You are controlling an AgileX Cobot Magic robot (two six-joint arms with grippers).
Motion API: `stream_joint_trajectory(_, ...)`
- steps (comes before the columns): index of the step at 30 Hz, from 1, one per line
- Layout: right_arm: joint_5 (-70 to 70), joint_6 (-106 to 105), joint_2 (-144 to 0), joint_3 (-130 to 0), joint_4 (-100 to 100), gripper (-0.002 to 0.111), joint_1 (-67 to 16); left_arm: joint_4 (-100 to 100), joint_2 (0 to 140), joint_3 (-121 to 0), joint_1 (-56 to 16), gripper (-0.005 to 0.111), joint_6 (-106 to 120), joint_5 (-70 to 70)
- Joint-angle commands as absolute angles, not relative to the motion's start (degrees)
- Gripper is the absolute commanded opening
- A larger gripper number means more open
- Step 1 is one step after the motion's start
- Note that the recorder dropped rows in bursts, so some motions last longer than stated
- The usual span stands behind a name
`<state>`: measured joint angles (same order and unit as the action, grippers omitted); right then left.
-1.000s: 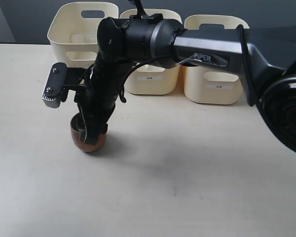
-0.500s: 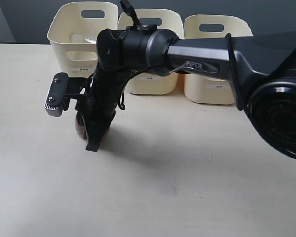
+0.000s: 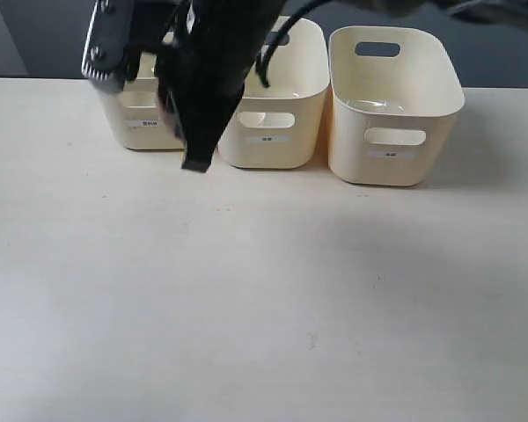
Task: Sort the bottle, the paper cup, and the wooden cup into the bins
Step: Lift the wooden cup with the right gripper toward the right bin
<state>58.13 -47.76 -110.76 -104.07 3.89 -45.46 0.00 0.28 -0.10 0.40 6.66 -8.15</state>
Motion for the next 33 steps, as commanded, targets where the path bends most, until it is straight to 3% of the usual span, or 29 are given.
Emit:
stream_joint_trajectory(1,59.45,-41.14,-104.01,-104.25,-1.07,-0.001,-43.15,0.0,0.0,0.0,0.43,0.0,6.56,-7.75)
stream_joint_trajectory(10,65.58,-31.42,-101.02,-104.25,-8.13,-0.001,-34.39,0.0,0.0,0.0,0.43,0.0,6.56,-7.75)
stream_joint_trajectory(20,61.96,-27.18,-102.51,-104.15,-4.84,-0.001,-26.55,0.0,0.0,0.0,0.43,0.0,6.56,-7.75)
stream_joint_trajectory(33,51.86,-21.0,-114.82,-104.15,-4.44,-0.001,-19.08,0.0,0.0,0.0,0.43,0.0,6.56,-7.75)
